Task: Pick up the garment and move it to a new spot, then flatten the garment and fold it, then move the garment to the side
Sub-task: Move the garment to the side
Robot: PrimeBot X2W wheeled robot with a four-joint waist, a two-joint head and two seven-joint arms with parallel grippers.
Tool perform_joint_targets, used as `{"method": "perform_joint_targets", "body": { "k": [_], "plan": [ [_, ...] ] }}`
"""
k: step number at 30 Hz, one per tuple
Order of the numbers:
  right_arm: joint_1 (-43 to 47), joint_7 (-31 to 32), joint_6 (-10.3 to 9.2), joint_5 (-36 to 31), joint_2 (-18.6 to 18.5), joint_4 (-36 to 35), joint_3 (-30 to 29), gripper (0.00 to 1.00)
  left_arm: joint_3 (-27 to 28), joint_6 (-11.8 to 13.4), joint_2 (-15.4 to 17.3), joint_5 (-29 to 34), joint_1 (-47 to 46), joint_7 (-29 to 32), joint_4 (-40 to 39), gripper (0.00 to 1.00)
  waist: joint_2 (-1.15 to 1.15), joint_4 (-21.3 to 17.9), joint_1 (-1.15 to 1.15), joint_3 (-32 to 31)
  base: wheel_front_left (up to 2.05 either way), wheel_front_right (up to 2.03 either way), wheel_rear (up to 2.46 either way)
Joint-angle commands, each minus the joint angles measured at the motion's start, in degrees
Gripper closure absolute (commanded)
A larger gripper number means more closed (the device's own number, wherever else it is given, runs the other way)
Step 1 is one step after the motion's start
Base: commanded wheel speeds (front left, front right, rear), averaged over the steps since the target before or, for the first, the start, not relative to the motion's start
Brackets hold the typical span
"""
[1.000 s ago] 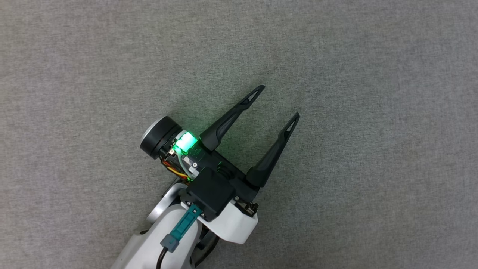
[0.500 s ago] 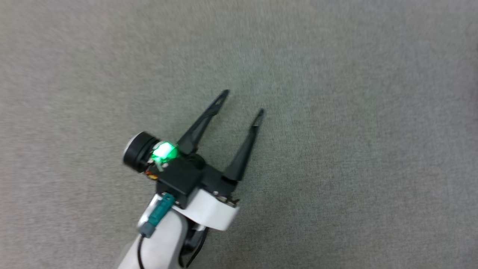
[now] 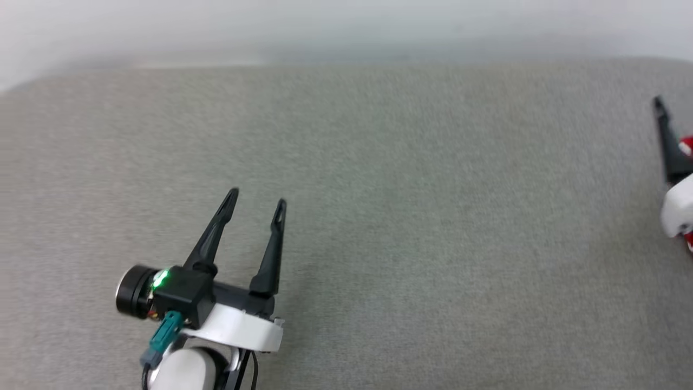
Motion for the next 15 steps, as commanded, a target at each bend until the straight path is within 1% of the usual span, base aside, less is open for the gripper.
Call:
{"method": "perform_joint_targets", "body": {
  "k": [1, 7, 12, 15],
  "plan": [
    [2.9, -0.8, -0.1, 1.5, 2.5, -2.2, -1.4, 0.0, 1.1, -0.2, -0.3, -0.4, 1.5, -0.1, 0.3, 0.0, 0.0, 2.6, 0.01, -3.4, 0.0, 0.0, 0.0],
    [12.2, -4.1, -0.09, 4.7, 10.5, -8.5, -5.2, 0.0, 3.9, -1.1, -1.1, -1.5, 4.4, -0.1, 1.6, 0.0, 0.0, 4.5, 0.01, -6.0, 0.0, 0.0, 0.0],
    [19.5, -6.9, -0.09, 4.7, 17.5, -10.7, -6.1, 0.0, 5.4, -1.7, -1.8, -1.7, 6.2, -0.1, 2.6, 0.0, 0.0, 5.3, 0.01, -7.2, 0.0, 0.0, 0.0],
    [22.7, -9.9, -0.09, 4.8, 21.2, -10.4, -6.7, 0.0, 5.8, -2.1, -2.3, -2.3, 6.9, -0.1, 3.5, 0.0, 0.0, 5.4, 0.01, -7.7, 0.0, 0.0, 0.0]
  ]
}}
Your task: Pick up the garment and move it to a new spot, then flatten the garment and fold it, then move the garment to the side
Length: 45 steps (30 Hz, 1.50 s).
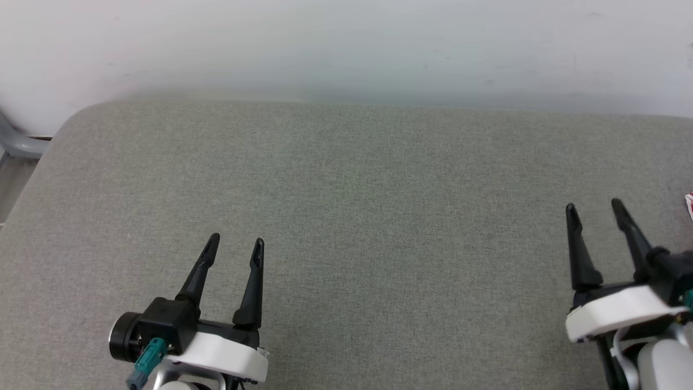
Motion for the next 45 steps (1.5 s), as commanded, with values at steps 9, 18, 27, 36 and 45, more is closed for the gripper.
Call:
{"method": "perform_joint_targets", "body": {
  "k": [9, 18, 27, 36, 45],
  "plan": [
    [6.7, -5.2, -0.07, 1.2, 6.0, -1.2, -0.6, 0.0, -0.2, -0.7, -0.9, 0.0, 1.8, -0.1, 2.2, 0.0, 0.0, -0.2, 0.01, -1.2, 0.0, 0.0, 0.0],
    [7.4, -5.2, -0.07, 2.0, 6.7, -3.1, -1.0, 0.0, 0.1, -0.8, -1.2, 1.4, 1.8, -0.1, 1.7, 0.0, 0.0, -0.2, 0.01, -1.6, 0.0, 0.0, 0.0],
    [7.5, -5.2, -0.07, 4.1, 6.7, -4.6, -0.4, 0.0, 0.3, -0.8, -1.3, 2.0, 1.6, -0.1, 1.6, 0.0, 0.0, 0.0, 0.01, -1.2, 0.0, 0.0, 0.0],
    [6.9, -5.2, -0.07, 4.5, 6.7, -4.8, -0.2, 0.0, 0.9, -0.9, -1.4, 1.5, 2.0, -0.1, 0.4, 0.0, 0.0, -0.1, 0.01, -0.9, 0.0, 0.0, 0.0],
    [7.0, -5.1, -0.01, 4.6, 6.4, -4.2, 0.1, 1.0, 1.4, -0.8, -1.3, 0.8, 1.8, 0.0, 0.9, 1.0, 0.0, -0.3, 0.02, -1.0, 0.0, 0.0, 0.0]
  ]
}}
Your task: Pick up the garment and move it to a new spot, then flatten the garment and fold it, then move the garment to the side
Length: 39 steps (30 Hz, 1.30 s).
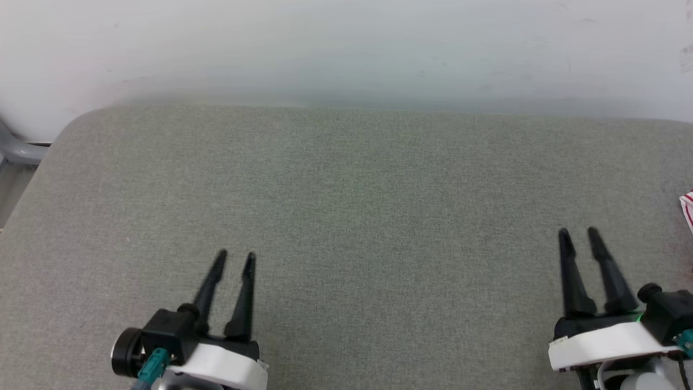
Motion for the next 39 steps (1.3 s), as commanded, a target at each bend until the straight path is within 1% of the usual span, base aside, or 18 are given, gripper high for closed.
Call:
{"method": "perform_joint_targets", "body": {
  "k": [1, 3, 12, 22, 39],
  "plan": [
    [0.0, 0.0, 0.0, 0.1, 0.0, 0.0, 0.0, 1.0, 0.0, 0.0, 0.0, -0.1, 0.0, 0.0, 0.0, 1.0, 0.0, 0.0, 0.0, 0.0, 0.0, 0.0, 0.0],
    [0.2, 0.3, 0.0, 1.2, 0.0, 0.6, 0.0, 1.0, -0.2, 0.0, 0.0, -1.2, 0.5, 0.1, 0.3, 1.0, 0.0, 0.0, 0.0, 0.0, 0.0, 0.0, 0.0],
    [-0.3, 2.8, 0.0, 11.4, -0.1, 1.7, -0.3, 1.0, 0.3, 0.2, 0.8, -12.5, -0.3, 2.1, 1.3, 1.0, 0.0, -0.3, 0.0, -0.3, 0.0, 0.0, 0.0],
    [-0.9, 5.4, -0.01, 21.4, -0.2, 2.8, -0.6, 1.0, 0.8, 0.0, 1.4, -23.4, -1.3, 4.1, 3.0, 1.0, 0.0, -0.6, 0.0, -0.6, 0.0, 0.0, 0.0],
    [-1.8, 9.1, -0.01, 35.9, -0.2, 4.3, -1.1, 1.0, 1.8, -0.1, 2.0, -39.0, -2.5, 7.2, 4.9, 1.0, 0.0, -1.1, 0.0, -1.2, 0.0, 0.0, 0.0]
  ]
}}
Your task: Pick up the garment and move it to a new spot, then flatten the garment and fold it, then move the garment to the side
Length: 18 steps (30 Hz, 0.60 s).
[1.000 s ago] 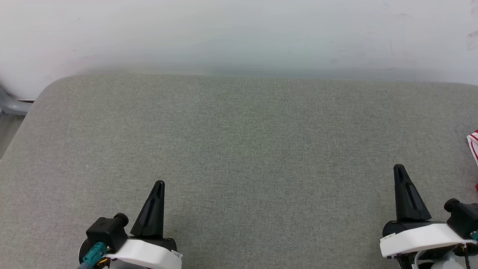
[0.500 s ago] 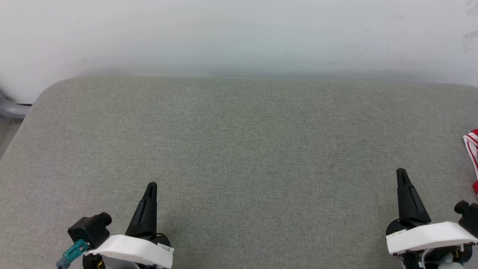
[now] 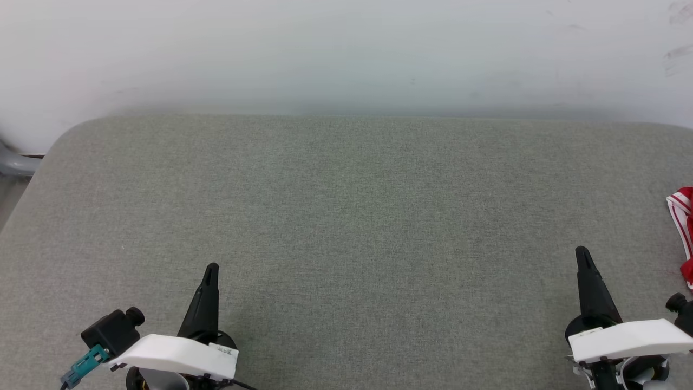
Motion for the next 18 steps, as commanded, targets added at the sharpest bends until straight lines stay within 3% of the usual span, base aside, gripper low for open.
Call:
{"method": "perform_joint_targets", "body": {
  "k": [1, 18],
  "plan": [
    [-1.5, 0.3, 0.0, 1.7, -0.2, -0.4, -0.2, 1.0, 0.3, -0.1, 0.4, -1.7, -1.5, 0.4, -0.4, 1.0, 0.0, 0.0, 0.0, 0.0, 0.0, 0.0, 0.0],
    [-2.2, 3.5, -0.01, 13.6, -0.2, 0.9, -0.7, 1.0, 1.6, -0.2, 0.6, -14.2, -2.4, 3.3, 1.0, 1.0, 0.0, -0.5, 0.0, -0.6, 0.0, 0.0, 0.0]
  ]
}}
